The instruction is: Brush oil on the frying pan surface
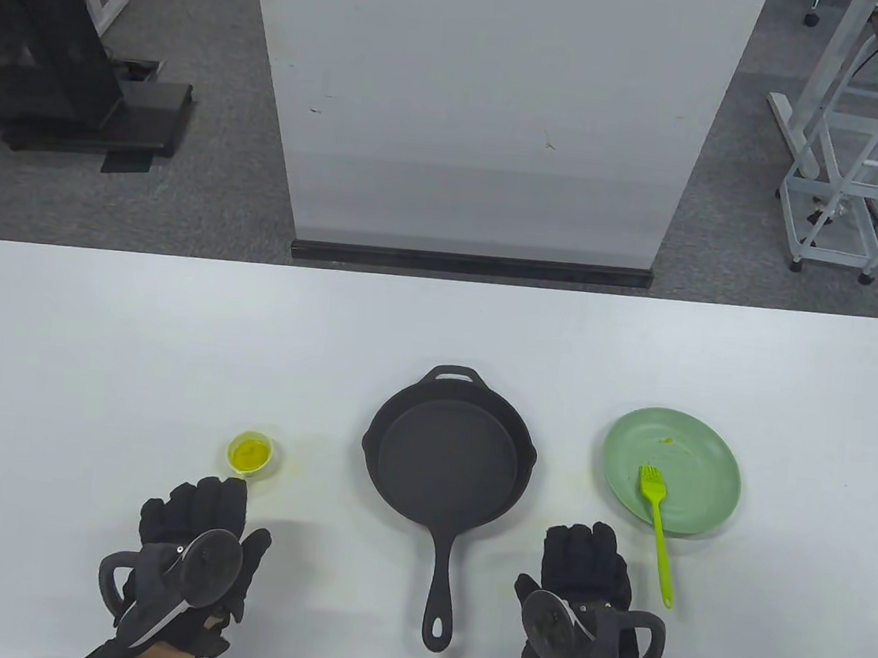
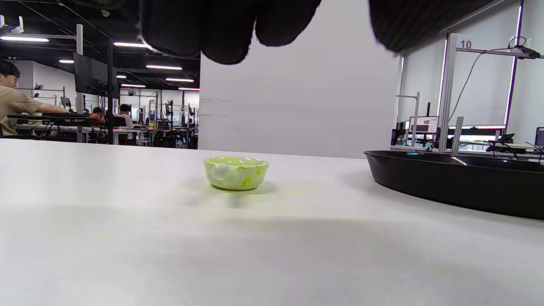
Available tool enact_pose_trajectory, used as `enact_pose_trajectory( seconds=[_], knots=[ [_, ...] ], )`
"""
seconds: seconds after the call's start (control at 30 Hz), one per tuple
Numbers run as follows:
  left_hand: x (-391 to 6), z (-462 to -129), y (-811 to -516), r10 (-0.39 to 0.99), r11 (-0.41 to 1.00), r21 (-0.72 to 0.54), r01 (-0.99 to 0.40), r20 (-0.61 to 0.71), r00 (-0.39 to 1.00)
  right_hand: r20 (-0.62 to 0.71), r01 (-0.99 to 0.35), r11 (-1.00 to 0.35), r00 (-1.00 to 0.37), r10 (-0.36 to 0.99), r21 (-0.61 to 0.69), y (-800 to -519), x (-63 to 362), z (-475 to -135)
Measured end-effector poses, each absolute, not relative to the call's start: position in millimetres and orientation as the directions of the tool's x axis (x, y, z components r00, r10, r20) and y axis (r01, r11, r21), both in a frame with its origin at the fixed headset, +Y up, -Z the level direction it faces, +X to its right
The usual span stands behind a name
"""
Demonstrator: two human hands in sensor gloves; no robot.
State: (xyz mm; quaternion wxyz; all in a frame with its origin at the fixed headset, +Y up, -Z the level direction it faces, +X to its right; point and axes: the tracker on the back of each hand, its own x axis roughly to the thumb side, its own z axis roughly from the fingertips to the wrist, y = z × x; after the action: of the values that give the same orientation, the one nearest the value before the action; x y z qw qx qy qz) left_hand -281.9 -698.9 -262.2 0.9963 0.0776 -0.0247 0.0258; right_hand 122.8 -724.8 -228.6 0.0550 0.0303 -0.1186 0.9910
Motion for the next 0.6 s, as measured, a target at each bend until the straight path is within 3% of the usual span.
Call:
enact_pose_trajectory(
  seconds=[0.6],
  knots=[
    [-276.2, -261.3, -700.7, 0.038, 0.992, 0.121, -0.045, 0.058, 0.998, 0.081, -0.215, -0.956, -0.976, 0.202, -0.198, -728.0, 130.7, -229.9]
  ],
)
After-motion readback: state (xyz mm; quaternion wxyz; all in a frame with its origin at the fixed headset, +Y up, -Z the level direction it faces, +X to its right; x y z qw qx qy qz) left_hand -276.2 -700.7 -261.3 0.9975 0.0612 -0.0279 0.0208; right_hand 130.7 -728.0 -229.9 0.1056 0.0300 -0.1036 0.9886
